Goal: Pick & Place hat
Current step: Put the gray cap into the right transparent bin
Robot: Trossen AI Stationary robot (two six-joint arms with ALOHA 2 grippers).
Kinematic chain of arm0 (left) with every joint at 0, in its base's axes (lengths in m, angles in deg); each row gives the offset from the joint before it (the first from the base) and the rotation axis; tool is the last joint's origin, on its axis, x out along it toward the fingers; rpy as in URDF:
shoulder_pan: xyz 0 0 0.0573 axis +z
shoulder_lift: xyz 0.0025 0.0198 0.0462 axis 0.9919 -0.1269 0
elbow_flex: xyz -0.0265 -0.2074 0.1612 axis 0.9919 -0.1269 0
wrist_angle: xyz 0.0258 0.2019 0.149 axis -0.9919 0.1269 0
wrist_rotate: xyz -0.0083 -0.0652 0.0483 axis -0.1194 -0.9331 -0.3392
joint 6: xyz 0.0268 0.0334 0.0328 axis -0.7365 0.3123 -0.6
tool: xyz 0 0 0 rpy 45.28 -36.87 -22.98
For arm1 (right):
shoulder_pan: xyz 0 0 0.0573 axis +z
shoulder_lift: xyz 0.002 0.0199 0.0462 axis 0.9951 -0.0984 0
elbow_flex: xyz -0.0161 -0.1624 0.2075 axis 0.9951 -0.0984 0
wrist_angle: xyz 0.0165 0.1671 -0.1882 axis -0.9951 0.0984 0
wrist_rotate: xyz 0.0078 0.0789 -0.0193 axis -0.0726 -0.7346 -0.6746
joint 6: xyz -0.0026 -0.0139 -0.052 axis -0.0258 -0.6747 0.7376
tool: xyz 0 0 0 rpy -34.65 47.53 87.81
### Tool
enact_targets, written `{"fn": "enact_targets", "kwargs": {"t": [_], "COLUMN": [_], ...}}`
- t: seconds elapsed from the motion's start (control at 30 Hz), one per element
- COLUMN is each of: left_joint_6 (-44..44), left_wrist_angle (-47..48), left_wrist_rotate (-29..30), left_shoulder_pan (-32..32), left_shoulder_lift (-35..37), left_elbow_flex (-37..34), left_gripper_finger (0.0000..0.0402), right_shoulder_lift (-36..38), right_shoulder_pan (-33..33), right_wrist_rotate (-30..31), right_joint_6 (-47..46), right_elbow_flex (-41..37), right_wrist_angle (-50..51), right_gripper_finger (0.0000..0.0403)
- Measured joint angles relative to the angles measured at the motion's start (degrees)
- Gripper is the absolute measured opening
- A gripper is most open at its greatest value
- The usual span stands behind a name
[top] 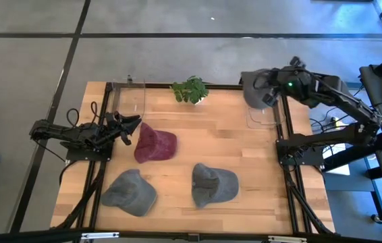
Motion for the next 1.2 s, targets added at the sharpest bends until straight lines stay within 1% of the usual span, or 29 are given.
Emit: {"fn": "enact_targets", "kwargs": {"t": [0.13, 0.27, 0.57, 0.77, 0.93, 1.07, 1.2], "left_joint_6": [0.0, 0.0, 0.0, 0.0, 0.0, 0.0, 0.0], "left_wrist_angle": [0.0, 0.0, 0.0, 0.0, 0.0, 0.0, 0.0], "left_wrist_rotate": [0.0, 1.0, 1.6, 1.5, 1.9, 2.5, 2.5], "left_shoulder_pan": [0.0, 0.0, 0.0, 0.0, 0.0, 0.0, 0.0], "left_shoulder_lift": [0.0, 0.0, 0.0, 0.0, 0.0, 0.0, 0.0], "left_elbow_flex": [0.0, 0.0, 0.0, 0.0, 0.0, 0.0, 0.0], "left_gripper_finger": [0.0114, 0.0114, 0.0114, 0.0114, 0.0114, 0.0114, 0.0114], "right_shoulder_lift": [1.7, 4.3, 9.8, 9.8, 9.8, 9.8, 9.8], "right_shoulder_pan": [-2.3, -4.3, -8.1, -11.3, -14.2, -16.9, -19.0], "right_wrist_rotate": [0.0, -0.1, 0.0, -0.2, -0.1, 1.3, 1.9], "right_joint_6": [-0.9, -0.7, 5.7, 9.0, 11.5, 13.8, 17.8], "right_elbow_flex": [-2.6, -8.9, -25.2, -34.0, -38.9, -41.1, -42.3], "right_wrist_angle": [1.2, -1.1, -17.7, -23.2, -29.9, -35.7, -38.7], "right_gripper_finger": [0.0044, 0.0044, 0.0045, 0.0048, 0.0047, 0.0048, 0.0049]}}
